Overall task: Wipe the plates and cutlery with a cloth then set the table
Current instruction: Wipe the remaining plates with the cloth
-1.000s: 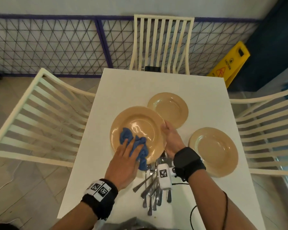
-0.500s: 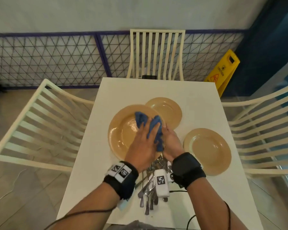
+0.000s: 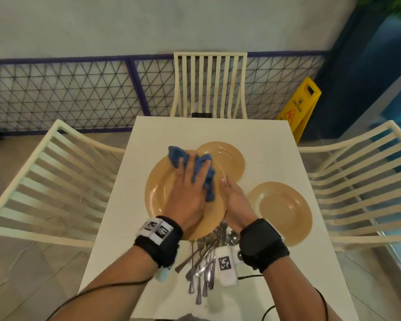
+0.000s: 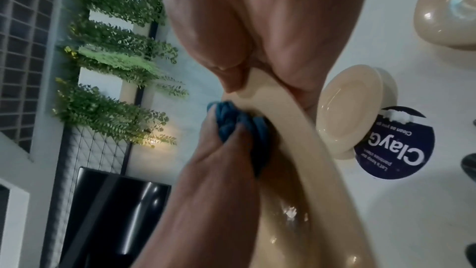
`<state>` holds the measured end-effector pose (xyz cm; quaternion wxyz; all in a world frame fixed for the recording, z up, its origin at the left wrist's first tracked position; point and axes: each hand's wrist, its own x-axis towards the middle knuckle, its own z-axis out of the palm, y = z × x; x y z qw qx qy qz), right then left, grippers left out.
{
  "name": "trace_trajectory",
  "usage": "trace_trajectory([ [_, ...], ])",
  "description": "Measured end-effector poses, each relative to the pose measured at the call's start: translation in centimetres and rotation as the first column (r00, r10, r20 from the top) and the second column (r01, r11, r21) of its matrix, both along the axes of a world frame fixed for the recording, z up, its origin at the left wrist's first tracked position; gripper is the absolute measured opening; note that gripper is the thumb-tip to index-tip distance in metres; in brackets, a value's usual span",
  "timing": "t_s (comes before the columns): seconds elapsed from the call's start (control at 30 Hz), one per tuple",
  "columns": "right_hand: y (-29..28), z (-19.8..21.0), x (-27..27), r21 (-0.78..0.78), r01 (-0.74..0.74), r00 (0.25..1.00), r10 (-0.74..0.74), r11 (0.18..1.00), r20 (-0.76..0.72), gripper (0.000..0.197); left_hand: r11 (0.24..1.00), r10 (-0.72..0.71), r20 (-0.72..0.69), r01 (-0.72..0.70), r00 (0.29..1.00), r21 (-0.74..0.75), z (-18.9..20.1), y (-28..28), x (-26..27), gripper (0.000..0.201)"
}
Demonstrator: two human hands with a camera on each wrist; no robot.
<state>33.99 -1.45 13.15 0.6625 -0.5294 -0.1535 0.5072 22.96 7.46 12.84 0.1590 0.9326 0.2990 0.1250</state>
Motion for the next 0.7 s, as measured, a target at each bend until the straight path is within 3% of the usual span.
trace_trajectory([
  [0.1,-0.4,0.6,2.1,-0.057,0.044,0.999,-0.042,0.997,0.027,0.036,0.981,-0.188,0.091,0.183,0.978,0.063,-0.1,-4.7,0.1,0.064],
  [0.2,-2.1,0.9,4.3,-0.095,0.067,0.992,-0.057,0.993,0.108,0.042,0.918,-0.308,-0.114,0.326,0.945,0.225,-2.3,-5.0,-3.3,0.053],
  [0.27,-3.0,0.7,4.6,-0.106,0.018,0.99,-0.003,0.994,0.144,0.042,0.949,-0.195,-0.203,0.237,0.96,0.207,-3.0,-2.7,-5.7,0.057],
  [0.33,-3.4,0.6,3.7,-0.086,-0.047,0.99,0.058,0.995,0.128,0.04,0.979,-0.068,-0.196,0.103,0.978,0.176,-2.6,-0.1,-6.1,0.063],
  [0.4,-2.9,0.5,1.9,-0.086,-0.086,0.989,0.095,0.993,0.113,0.036,0.989,0.029,-0.056,-0.021,0.998,0.144,-1.5,1.4,-4.6,0.06],
  [0.47,-2.2,0.4,0.4,-0.056,-0.095,0.991,0.1,0.994,0.092,0.034,0.997,0.076,0.003,-0.076,0.997,-0.019,0.1,1.6,-1.8,0.066],
  [0.63,-2.0,0.8,1.6,-0.001,0.013,1.0,-0.014,1.0,-0.023,0.036,0.972,-0.192,0.091,0.203,0.977,-0.122,0.8,-3.1,1.5,0.061],
  [0.7,-3.1,1.0,3.1,-0.006,0.055,0.996,-0.055,0.998,-0.077,0.039,0.952,-0.302,0.058,0.304,0.952,-0.036,-0.2,-4.4,0.3,0.057],
])
